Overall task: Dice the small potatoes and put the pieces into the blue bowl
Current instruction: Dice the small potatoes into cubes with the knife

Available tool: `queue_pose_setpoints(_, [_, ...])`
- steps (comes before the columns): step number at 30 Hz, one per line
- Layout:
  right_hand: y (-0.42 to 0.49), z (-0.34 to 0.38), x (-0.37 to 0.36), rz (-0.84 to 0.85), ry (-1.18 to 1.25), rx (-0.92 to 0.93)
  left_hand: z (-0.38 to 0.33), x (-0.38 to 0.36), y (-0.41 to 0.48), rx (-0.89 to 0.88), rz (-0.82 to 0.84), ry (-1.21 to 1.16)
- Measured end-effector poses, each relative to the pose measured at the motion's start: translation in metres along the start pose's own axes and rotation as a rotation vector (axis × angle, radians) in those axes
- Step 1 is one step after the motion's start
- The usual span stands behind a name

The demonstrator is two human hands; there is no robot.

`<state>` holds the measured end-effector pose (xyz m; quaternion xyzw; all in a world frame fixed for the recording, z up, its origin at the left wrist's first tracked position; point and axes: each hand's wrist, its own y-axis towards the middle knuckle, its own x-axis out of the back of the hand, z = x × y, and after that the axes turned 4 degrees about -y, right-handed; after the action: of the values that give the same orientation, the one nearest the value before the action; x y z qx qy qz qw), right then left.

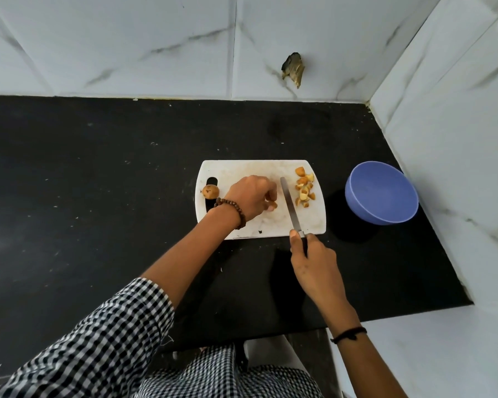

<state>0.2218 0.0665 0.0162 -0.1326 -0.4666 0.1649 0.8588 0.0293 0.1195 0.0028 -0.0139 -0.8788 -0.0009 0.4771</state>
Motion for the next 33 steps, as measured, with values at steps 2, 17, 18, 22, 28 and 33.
queue_pose_setpoints(2, [0.0,0.002,0.0,0.003,0.026,-0.006,-0.002,-0.004,-0.002,0.087,-0.061,-0.151])
queue_pose_setpoints(17, [0.005,0.018,-0.017,0.056,0.026,0.03,-0.004,-0.012,-0.002,0.316,-0.142,-0.343])
queue_pose_setpoints(18, [0.005,0.019,-0.017,0.053,0.011,0.038,-0.003,-0.013,-0.002,0.298,-0.144,-0.322])
queue_pose_setpoints(22, [0.007,0.019,-0.018,0.027,-0.082,0.071,-0.003,-0.018,-0.005,0.202,-0.142,-0.22])
queue_pose_setpoints(28, [0.012,0.025,-0.02,0.022,-0.247,0.08,-0.003,-0.018,0.001,0.165,-0.117,-0.166])
queue_pose_setpoints(33, [0.018,0.026,-0.024,0.065,-0.19,0.062,-0.001,-0.016,0.005,0.192,-0.112,-0.202])
